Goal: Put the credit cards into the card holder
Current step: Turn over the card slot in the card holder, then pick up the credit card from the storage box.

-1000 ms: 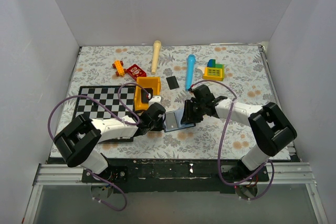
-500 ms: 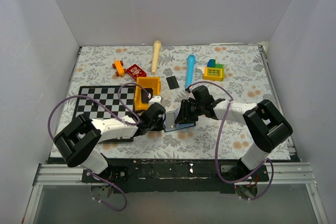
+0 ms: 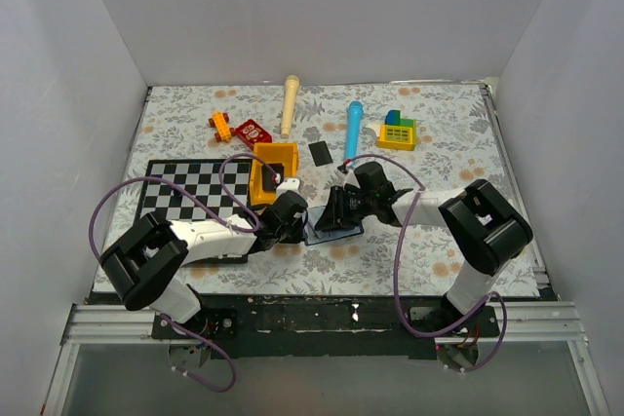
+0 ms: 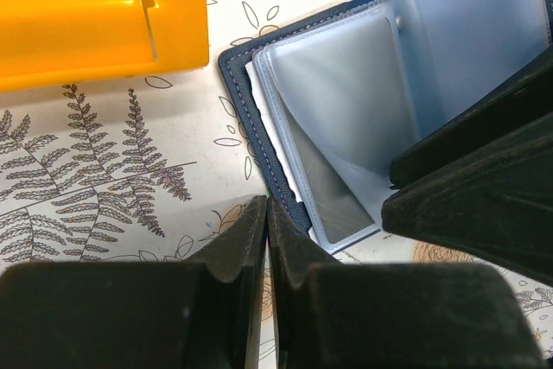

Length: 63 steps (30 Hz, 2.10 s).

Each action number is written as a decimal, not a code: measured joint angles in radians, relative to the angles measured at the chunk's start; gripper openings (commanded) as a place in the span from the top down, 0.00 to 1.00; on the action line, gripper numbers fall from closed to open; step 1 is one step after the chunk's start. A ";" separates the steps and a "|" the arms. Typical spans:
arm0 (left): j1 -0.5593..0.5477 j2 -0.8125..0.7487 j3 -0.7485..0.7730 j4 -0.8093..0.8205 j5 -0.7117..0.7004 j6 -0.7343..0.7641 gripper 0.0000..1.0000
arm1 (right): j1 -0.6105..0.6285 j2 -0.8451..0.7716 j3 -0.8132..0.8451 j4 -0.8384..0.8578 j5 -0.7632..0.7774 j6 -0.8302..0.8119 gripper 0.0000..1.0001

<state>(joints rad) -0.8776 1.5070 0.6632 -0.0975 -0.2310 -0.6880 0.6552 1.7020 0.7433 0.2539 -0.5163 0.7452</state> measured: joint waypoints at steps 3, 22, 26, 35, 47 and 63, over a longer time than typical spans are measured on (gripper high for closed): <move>0.000 0.000 0.000 0.000 0.000 0.000 0.97 | 0.008 0.010 -0.002 0.023 -0.017 0.016 0.58; 0.000 -0.003 -0.001 -0.003 -0.001 -0.004 0.97 | 0.008 -0.115 -0.061 0.189 -0.069 0.061 0.59; -0.003 -0.023 -0.006 -0.030 0.003 -0.004 0.96 | 0.009 -0.202 -0.057 0.093 0.021 0.013 0.59; -0.003 -0.221 0.013 -0.169 0.000 0.008 0.89 | 0.009 -0.244 0.022 -0.214 0.278 -0.099 0.58; 0.200 -0.425 0.089 -0.248 0.039 0.064 0.75 | 0.009 -0.219 0.217 -0.420 0.428 -0.179 0.57; 0.371 -0.468 0.061 -0.300 0.127 0.060 0.55 | 0.007 0.079 0.750 -0.623 0.504 -0.327 0.51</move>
<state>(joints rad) -0.5068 1.0389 0.7246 -0.3973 -0.1036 -0.6285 0.6621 1.7813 1.4937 -0.3687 -0.0128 0.4187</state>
